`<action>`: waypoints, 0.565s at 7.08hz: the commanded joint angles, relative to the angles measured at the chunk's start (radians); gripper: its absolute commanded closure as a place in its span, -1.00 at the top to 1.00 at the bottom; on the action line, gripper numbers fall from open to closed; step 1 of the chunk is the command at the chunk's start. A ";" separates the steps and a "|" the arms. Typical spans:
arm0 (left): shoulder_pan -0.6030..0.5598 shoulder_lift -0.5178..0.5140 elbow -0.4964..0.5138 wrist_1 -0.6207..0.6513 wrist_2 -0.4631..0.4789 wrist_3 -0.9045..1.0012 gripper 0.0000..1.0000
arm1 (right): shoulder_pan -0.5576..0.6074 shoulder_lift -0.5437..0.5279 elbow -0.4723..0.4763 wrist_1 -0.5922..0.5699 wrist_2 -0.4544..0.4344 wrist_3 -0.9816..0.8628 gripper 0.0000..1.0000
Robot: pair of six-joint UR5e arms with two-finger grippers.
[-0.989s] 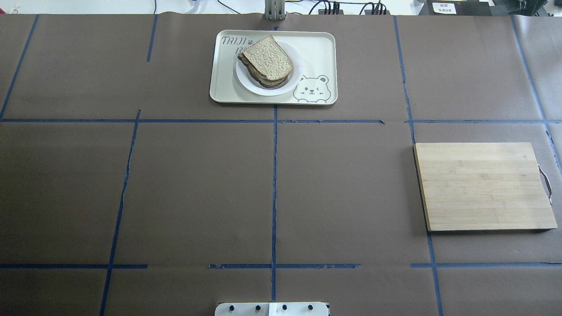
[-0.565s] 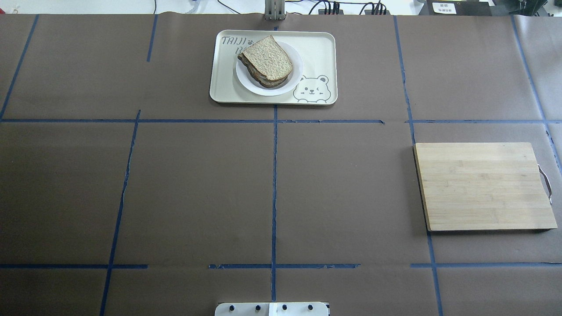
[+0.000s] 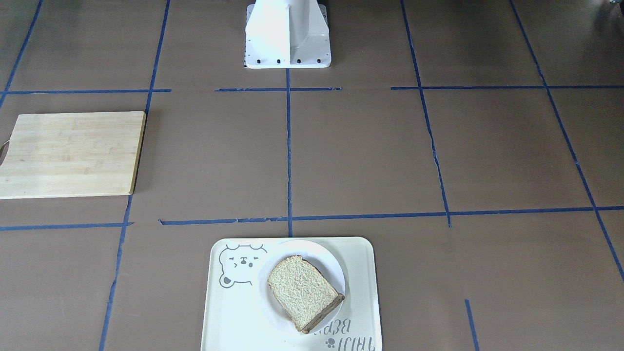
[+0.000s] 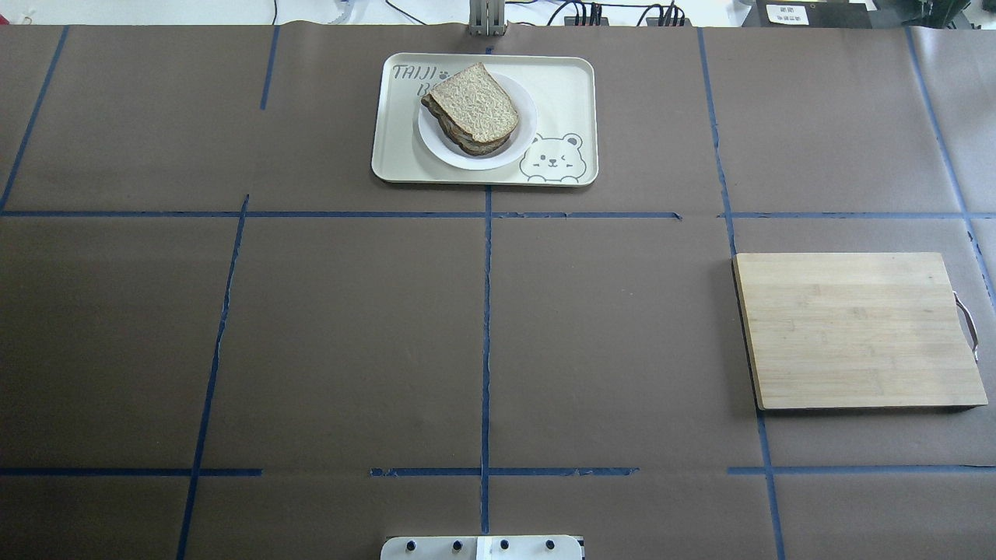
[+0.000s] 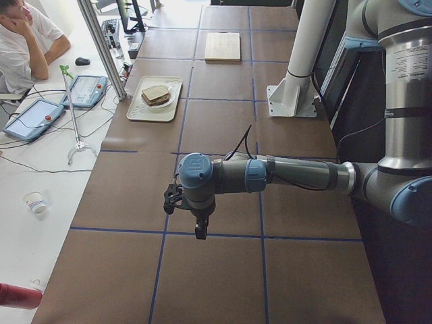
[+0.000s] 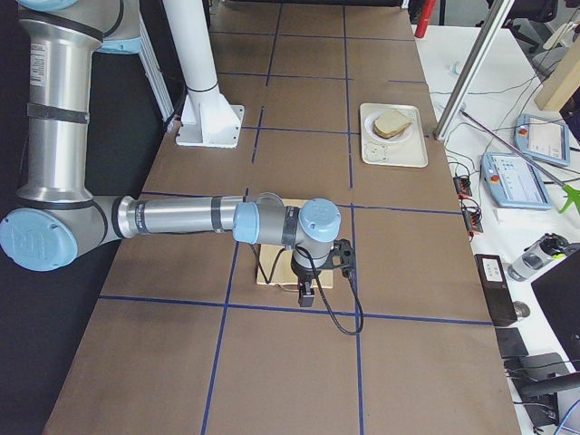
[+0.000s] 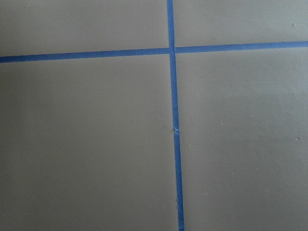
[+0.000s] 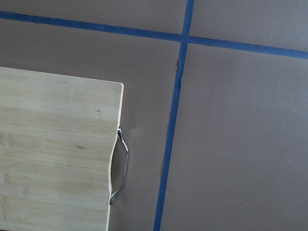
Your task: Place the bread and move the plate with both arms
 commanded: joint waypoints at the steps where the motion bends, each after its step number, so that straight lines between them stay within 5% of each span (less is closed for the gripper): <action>1: 0.000 0.003 0.000 0.000 -0.004 0.000 1.00 | -0.001 -0.006 0.002 0.001 0.006 0.004 0.99; 4: 0.002 0.001 0.000 -0.002 -0.006 0.001 1.00 | 0.001 -0.017 0.002 0.001 0.001 0.004 0.99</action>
